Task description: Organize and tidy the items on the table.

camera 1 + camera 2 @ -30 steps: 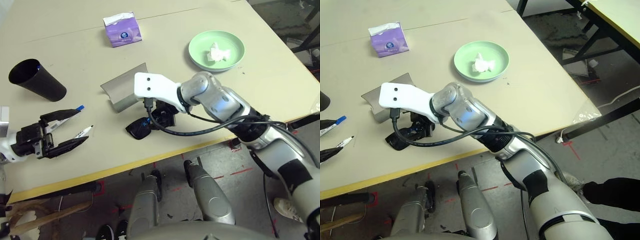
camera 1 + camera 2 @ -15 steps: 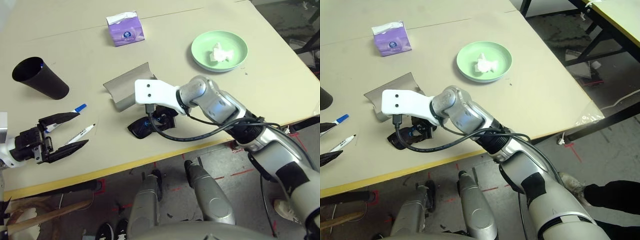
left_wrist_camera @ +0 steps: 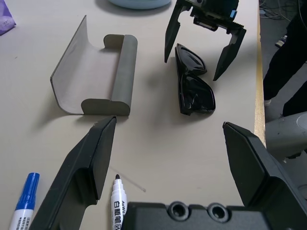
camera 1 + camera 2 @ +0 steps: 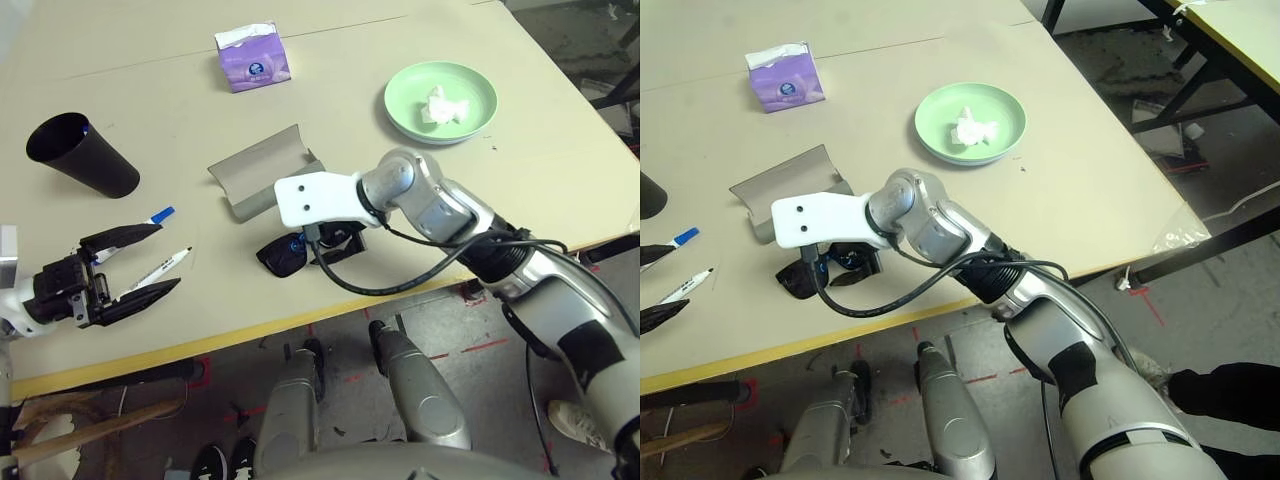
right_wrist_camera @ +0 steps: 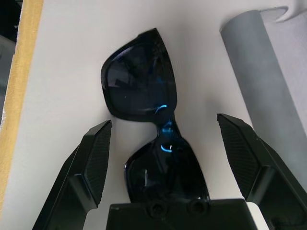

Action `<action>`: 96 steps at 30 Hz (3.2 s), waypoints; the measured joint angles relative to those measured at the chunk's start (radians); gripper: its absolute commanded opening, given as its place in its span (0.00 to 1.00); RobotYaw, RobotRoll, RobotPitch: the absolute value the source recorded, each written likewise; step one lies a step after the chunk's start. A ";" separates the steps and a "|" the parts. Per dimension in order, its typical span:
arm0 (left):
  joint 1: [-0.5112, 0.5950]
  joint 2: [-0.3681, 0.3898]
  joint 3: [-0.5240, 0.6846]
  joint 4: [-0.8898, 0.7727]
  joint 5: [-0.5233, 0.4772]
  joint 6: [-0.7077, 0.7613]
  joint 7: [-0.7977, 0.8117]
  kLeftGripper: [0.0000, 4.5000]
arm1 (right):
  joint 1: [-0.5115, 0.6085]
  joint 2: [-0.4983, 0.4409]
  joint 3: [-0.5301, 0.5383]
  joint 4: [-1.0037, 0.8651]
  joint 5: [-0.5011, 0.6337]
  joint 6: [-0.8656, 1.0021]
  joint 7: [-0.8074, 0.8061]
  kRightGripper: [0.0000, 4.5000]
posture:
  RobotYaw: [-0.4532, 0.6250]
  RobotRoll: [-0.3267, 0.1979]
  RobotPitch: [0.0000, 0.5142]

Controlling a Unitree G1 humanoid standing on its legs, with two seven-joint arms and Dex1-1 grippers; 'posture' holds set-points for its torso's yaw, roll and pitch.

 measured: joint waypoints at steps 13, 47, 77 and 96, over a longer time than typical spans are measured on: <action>0.016 -0.010 0.005 -0.029 -0.003 0.000 0.017 1.00 | 0.031 0.005 0.005 -0.003 -0.041 -0.016 0.026 0.85 | 0.30 0.62 0.59; 0.040 -0.032 0.024 -0.095 -0.033 0.030 0.055 1.00 | -0.034 -0.075 -0.041 0.015 0.012 -0.031 0.204 0.00 | 0.30 0.62 0.58; 0.052 -0.057 0.008 -0.154 -0.033 0.057 0.100 1.00 | -0.586 0.241 -0.234 1.064 -0.038 -0.546 0.136 0.00 | 0.33 0.62 0.59; 0.105 -0.066 0.059 -0.193 -0.035 0.069 0.164 1.00 | -0.561 0.287 -0.248 1.166 -0.132 -0.679 -0.051 0.00 | 0.38 0.62 0.60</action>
